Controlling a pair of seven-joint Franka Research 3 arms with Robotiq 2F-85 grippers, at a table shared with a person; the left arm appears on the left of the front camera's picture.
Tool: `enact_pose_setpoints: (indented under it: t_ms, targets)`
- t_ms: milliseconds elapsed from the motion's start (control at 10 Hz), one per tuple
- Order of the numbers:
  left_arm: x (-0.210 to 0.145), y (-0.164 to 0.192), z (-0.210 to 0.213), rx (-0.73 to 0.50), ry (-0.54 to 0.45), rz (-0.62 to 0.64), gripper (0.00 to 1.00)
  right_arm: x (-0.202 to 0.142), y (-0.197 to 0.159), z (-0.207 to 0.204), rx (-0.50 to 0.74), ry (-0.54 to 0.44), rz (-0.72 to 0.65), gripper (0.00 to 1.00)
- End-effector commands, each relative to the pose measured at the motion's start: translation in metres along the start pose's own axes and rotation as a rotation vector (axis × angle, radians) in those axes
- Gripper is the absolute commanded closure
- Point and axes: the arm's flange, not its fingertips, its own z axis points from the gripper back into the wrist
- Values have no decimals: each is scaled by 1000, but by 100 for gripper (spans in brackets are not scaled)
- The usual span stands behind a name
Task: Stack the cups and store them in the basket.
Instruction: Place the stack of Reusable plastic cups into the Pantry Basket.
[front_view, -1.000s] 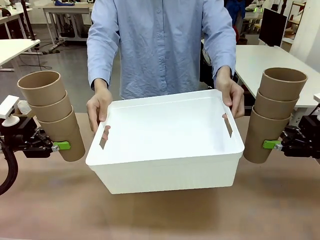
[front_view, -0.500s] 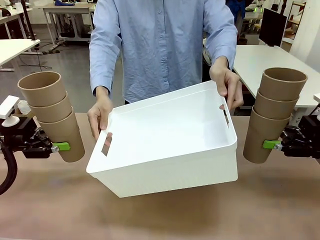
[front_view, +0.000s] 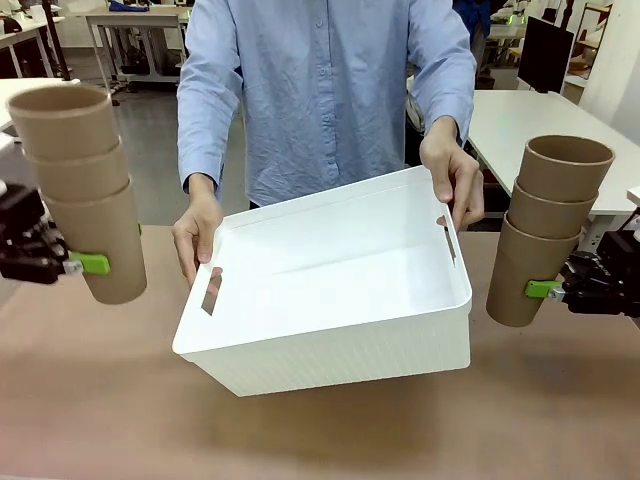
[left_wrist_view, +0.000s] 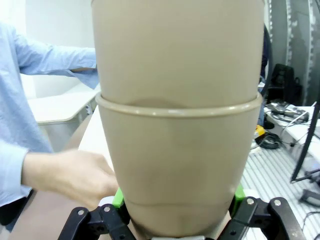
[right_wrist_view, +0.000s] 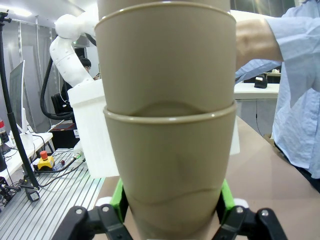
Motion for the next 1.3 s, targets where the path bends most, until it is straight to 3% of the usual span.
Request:
enact_pose_setpoints:
  t_ms: [0,200,500,800,1200]
  targets:
    - [48,-27,-31,-5,102,64,14,4,-1,-2,2,1,10,15]
    - [82,-25,-75,47,243,98,14,4,-1,-2,2,1,10,15]
    - [94,-21,-158,61,460,100,14,4,-1,-2,2,1,10,15]
    - [84,-5,-217,78,624,85,14,4,-1,-2,2,1,10,15]
    - [56,41,-255,104,753,98,14,4,-1,-2,2,1,10,15]
